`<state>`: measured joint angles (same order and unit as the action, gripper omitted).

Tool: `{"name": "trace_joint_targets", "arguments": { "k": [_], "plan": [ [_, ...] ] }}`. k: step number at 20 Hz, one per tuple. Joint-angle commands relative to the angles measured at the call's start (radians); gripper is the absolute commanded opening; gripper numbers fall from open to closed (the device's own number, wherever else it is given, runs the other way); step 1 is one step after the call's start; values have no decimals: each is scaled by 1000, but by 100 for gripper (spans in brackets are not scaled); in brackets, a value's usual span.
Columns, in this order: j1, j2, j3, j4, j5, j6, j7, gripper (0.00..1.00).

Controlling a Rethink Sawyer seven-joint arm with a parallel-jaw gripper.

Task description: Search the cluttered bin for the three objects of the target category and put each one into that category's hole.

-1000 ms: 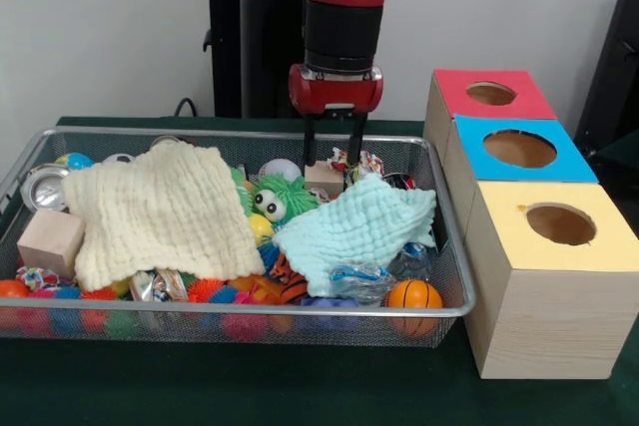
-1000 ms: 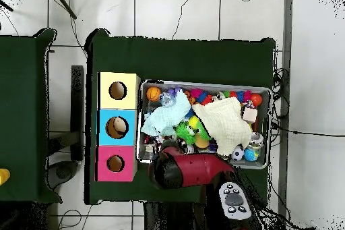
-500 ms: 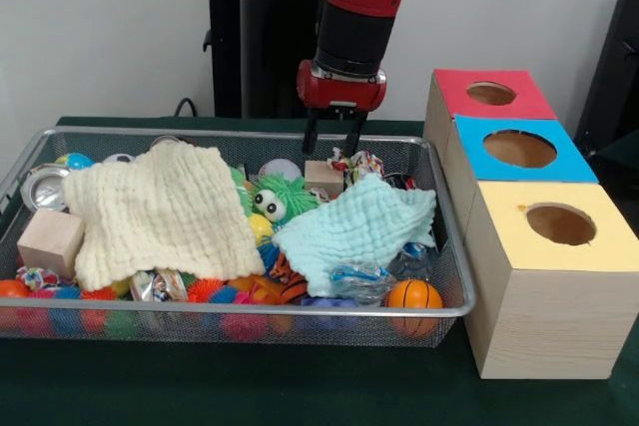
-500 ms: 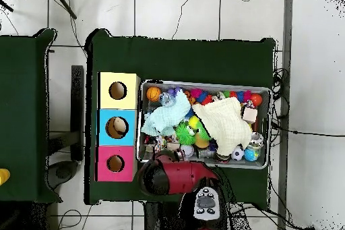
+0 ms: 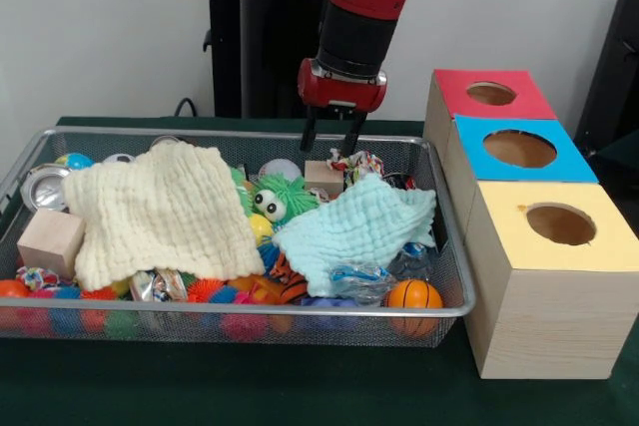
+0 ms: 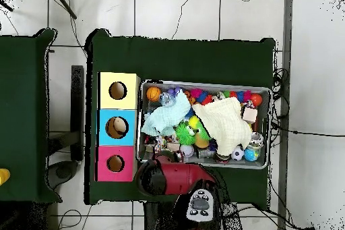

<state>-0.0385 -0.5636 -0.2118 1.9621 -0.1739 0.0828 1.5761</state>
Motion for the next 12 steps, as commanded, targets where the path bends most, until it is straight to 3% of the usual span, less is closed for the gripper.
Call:
{"name": "trace_joint_targets", "arguments": {
  "k": [1, 7, 12],
  "plan": [
    [7, 11, 3, -57, 90, 80, 218, 100],
    [-21, -44, 51, -36, 117, 132, 197, 100],
    [-104, -125, 173, 26, 232, 233, 240, 100]
  ]
}}
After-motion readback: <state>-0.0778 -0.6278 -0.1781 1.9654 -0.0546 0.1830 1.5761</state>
